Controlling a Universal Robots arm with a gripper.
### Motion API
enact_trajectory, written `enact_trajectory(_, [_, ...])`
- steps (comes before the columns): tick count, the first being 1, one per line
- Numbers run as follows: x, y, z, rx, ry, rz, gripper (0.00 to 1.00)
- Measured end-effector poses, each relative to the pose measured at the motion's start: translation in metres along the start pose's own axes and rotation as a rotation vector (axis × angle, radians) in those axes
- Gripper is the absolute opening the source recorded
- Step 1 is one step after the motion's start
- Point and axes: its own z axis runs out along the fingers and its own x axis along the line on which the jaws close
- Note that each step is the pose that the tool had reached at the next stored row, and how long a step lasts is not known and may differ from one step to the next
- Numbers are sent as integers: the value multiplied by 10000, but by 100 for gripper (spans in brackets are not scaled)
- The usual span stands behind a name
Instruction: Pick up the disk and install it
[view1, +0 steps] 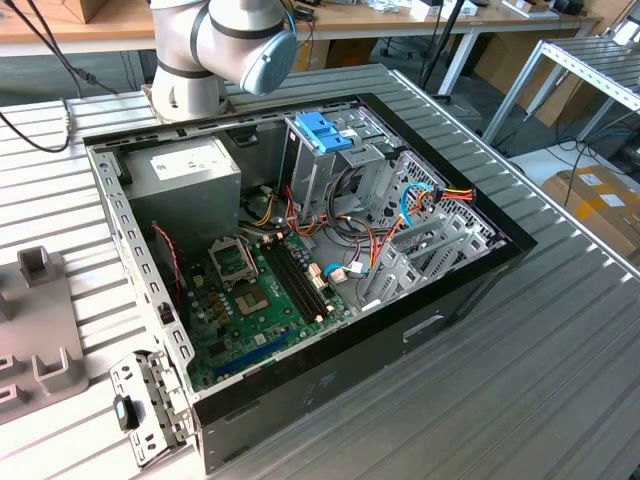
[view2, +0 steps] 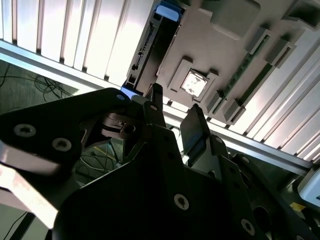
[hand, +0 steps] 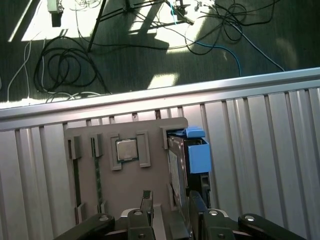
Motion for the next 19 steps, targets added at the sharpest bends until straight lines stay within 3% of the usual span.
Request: enact_trajectory(19, [9, 56, 18, -4, -37, -2, 42])
